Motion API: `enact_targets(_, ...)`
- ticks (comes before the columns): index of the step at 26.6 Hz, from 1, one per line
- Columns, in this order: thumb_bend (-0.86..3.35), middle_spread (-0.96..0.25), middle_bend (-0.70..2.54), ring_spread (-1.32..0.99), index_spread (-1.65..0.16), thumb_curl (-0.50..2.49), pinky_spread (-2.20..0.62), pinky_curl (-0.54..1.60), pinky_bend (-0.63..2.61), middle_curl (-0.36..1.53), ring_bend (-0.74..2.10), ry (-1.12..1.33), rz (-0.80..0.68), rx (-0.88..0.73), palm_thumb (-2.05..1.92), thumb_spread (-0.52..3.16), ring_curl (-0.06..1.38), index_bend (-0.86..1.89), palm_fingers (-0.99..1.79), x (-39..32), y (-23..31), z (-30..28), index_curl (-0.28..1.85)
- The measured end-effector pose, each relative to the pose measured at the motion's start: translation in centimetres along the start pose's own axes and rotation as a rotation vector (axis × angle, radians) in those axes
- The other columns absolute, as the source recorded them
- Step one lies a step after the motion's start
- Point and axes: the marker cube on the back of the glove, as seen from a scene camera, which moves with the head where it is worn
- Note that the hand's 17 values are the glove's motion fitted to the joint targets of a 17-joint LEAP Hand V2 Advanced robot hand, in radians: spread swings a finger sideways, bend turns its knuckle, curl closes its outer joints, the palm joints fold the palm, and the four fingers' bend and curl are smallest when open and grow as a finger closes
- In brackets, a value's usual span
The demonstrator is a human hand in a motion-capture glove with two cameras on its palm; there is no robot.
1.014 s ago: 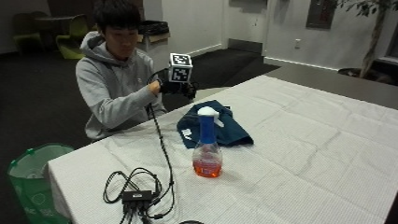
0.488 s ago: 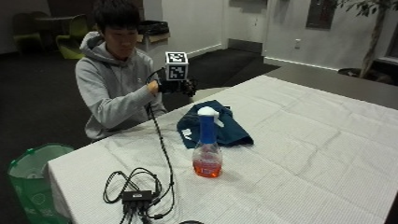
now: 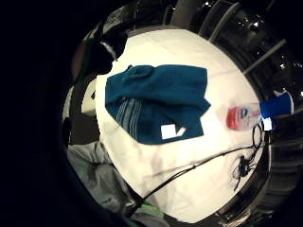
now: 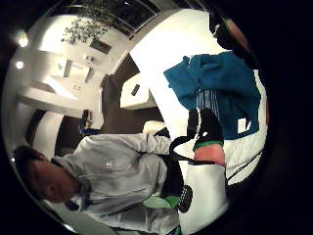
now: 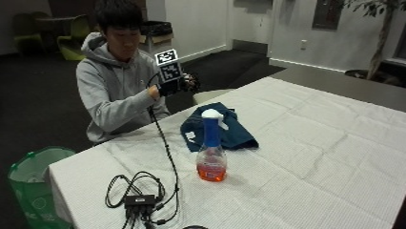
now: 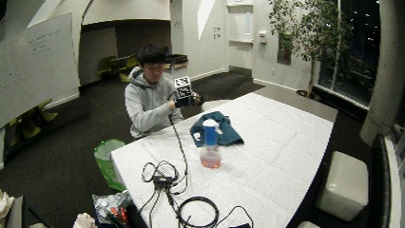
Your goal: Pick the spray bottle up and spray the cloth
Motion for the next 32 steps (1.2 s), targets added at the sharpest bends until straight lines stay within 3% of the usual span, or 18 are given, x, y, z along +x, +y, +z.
enact_targets(6,0.17,-0.06,0.29,-0.08,-0.27,0.41,0.1,0.31,0.27,0.36,0.42,0.019,-0.021,0.214,0.85,0.97,0.34,0.08,0.76,1.4,0.9,-1.4,0.25)
enact_targets(12,0.11,-0.06,0.23,-0.08,-0.3,0.43,0.1,0.36,0.41,0.37,0.44,0.055,-0.003,0.368,0.83,0.96,0.37,0.01,0.52,4.4,2.2,-3.0,0.19)
enact_targets(21,0.04,-0.06,0.22,-0.06,-0.33,0.46,0.11,0.38,0.5,0.37,0.46,0.0,0.07,0.465,0.84,0.96,0.37,0.04,0.41,8.6,4.6,-4.2,0.14)
enact_targets(32,-0.02,-0.06,0.18,-0.02,-0.36,0.48,0.18,0.41,0.63,0.35,0.36,-0.058,0.234,0.522,0.85,0.96,0.33,0.11,0.07,14.9,6.0,-4.4,0.13)
